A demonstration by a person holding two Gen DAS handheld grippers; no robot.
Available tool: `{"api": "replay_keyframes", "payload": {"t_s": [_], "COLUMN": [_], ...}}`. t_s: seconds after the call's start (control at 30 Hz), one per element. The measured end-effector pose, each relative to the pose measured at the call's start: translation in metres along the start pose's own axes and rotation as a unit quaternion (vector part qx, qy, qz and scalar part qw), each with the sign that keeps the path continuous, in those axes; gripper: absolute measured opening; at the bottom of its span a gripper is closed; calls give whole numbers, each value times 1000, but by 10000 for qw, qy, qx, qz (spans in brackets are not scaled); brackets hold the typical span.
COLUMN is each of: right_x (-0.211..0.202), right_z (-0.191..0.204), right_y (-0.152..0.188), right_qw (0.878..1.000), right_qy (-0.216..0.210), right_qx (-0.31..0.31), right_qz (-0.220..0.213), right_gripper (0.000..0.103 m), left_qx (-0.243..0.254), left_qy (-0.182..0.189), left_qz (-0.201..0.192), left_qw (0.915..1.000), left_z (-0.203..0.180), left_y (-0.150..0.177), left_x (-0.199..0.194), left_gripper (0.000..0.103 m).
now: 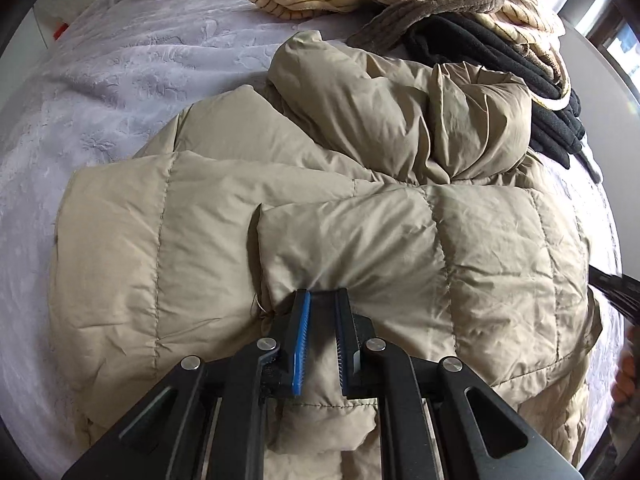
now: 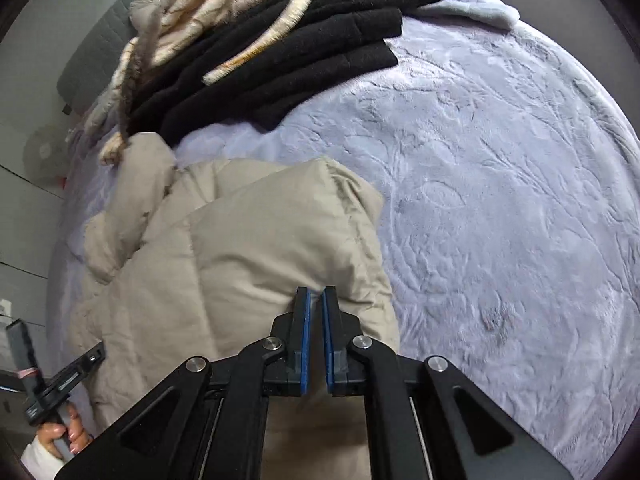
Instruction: Fold large clothes
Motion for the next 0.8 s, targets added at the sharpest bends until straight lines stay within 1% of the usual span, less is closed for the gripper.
{"api": "replay_keyframes", "payload": {"t_s": [0.07,0.1,0.13,0.17,0.2,0.23,0.27,0.3,0.33,0.37,0.4,0.47,0.5,0.53,0.57,0.6,0.63,0.67,0.7,0.73,0.77,0.8], "right_x": [16,17,15,10,4,-4,-11,-18,-23,-25,-23,-11,-2,11,19,23,26,23,19,18,20,23], "right_z": [-18,-22,-26,-27,-29,-31,-35,-41,-50,-57,-64,-76,-80,-83,-83,-84,-81,-75,-68,-59,-54,-51], "right_y": [-2,-1,-1,0,2,3,5,5,5,3,0,-5,-6,-7,-6,-6,-9,-11,-15,-17,-20,-21], "right_qw": [9993,9989,9987,9988,9988,9988,9986,9981,9971,9956,9928,9786,9676,9525,9402,9309,9222,9237,9403,9559,9689,9756], "right_qy": [-74,-100,-68,61,184,238,236,192,32,-206,-503,-1254,-1647,-2059,-2261,-2394,-2635,-2687,-2427,-2086,-1711,-1488], "right_qx": [372,462,511,488,440,405,418,488,645,812,1032,1619,1912,2242,2537,2749,2824,2727,2383,2065,1783,1606], "right_qz": [65,62,35,-9,-62,-135,-223,-318,-408,-425,-353,-181,-63,123,225,218,188,154,74,85,144,148], "right_gripper": [3,3,3,7,8,13,30,42,63,67,67,67,67,66,59,50,26,18,16,15,15,15], "left_qx": [55,77,89,88,78,68,56,59,74,102,134,171,180,187,207,214,213,211,208,209,215,234], "left_qy": [12,-8,-53,-71,-83,-83,-75,-67,-67,-73,-85,-102,-107,-117,-133,-142,-150,-156,-151,-134,-115,-116], "left_qz": [-3,-9,-13,-15,-16,-15,-10,-9,-9,-12,-18,-38,-45,-52,-56,-55,-56,-54,-55,-56,-60,-65], "left_qw": [10000,10000,9999,9999,9999,9999,10000,10000,9999,9999,9999,9998,9998,9997,9997,9997,9996,9996,9997,9997,9997,9996], "left_z": [-2,-3,-4,-5,-5,-6,-6,-5,-6,-6,-6,-7,-7,-8,-8,-8,-8,-8,-8,-8,-7,-7], "left_y": [1,2,2,3,3,3,3,3,4,4,4,5,5,6,6,6,6,7,7,7,8,8], "left_x": [4,3,4,4,4,3,3,2,2,1,2,2,2,2,2,2,2,2,2,2,2,3], "left_gripper": [14,14,14,14,14,14,14,14,14,14,14,14,14,14,14,14,14,14,14,14,14,14]}}
Point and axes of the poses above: each gripper's, at about its wrist camera, not at the fingertips, and x roughly the way its jaws point, z to its left, y to its underside, the point moved 1 cm from there along x, roughly the way its jaws point, and after that the axes turned 2 degrees about -y, right-handed, at the moved point
